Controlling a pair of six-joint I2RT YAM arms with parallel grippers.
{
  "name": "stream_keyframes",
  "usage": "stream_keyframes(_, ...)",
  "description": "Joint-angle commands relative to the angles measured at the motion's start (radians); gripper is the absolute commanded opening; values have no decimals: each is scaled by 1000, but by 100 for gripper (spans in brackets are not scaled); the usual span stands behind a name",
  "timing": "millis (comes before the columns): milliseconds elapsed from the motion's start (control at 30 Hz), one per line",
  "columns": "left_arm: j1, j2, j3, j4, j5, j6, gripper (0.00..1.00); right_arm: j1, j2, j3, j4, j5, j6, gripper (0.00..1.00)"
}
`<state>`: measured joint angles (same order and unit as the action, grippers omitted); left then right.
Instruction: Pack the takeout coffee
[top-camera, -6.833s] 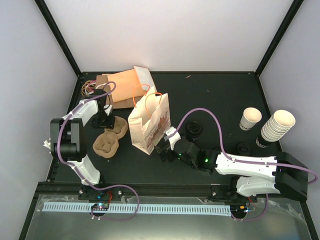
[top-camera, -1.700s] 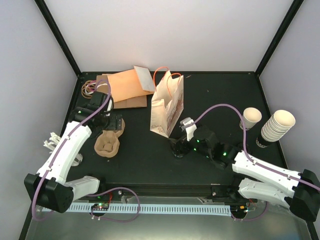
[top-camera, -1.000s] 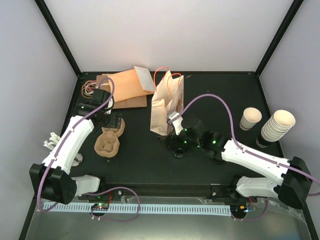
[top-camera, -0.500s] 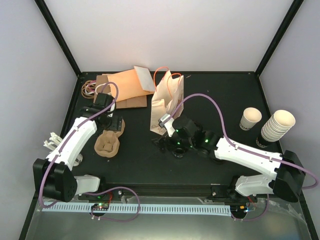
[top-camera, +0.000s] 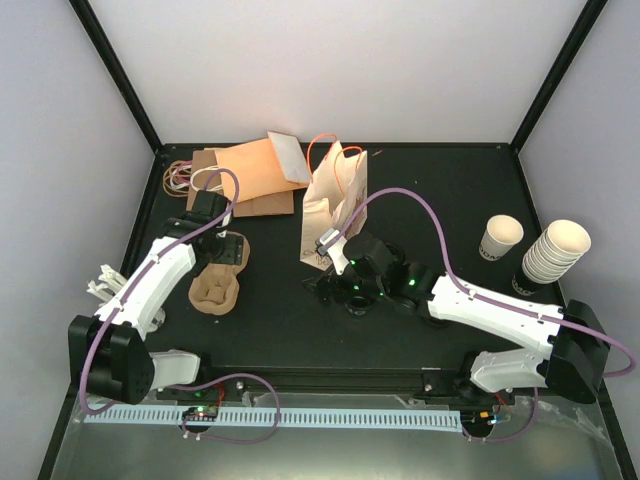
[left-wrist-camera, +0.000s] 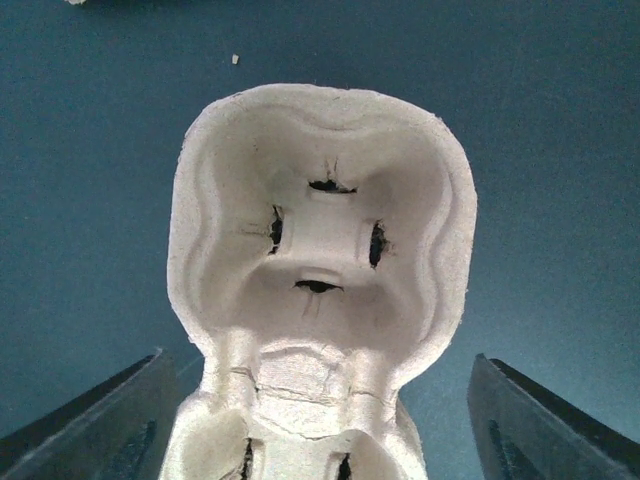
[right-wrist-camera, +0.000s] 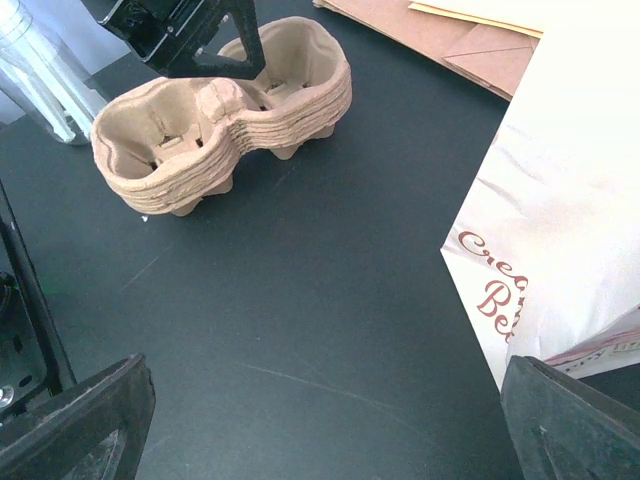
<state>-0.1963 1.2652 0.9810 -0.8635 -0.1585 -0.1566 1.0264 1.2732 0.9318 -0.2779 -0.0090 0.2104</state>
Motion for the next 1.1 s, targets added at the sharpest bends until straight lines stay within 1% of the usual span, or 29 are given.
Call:
stream_keyframes(0, 13, 0, 3, 26, -21, 6, 77, 4, -6, -8, 2, 12, -9, 97)
stream_keyframes(167, 23, 9, 23, 23, -15, 19, 64, 4, -9, -9, 4, 8, -9, 97)
stream_keyframes(233, 22, 10, 34, 20, 20, 36, 60, 4, -8, -11, 3, 9, -8, 97)
stream_keyframes(300, 23, 52, 49, 19, 74, 61, 57, 4, -8, -12, 5, 9, -9, 97)
stream_keyframes(433, 23, 112, 97, -1, 125, 80, 55, 4, -5, -13, 8, 5, -7, 97)
stream_keyframes(633, 21, 233, 167, -13, 128, 91, 52, 4, 5, -13, 16, -1, 0, 97)
stream_keyframes(800, 22, 284, 189, -12, 134, 92, 52, 4, 2, -17, 18, 3, 1, 97)
stream_keyframes(900, 20, 312, 209, -17, 150, 91, 50, 4, 3, -20, 21, 1, 3, 97)
stream_keyframes(967, 21, 328, 219, -18, 155, 89, 46, 4, 4, -23, 26, -1, 4, 97)
stream_keyframes(1067, 21, 342, 229, -20, 158, 91, 46, 4, 5, -25, 29, -1, 6, 97)
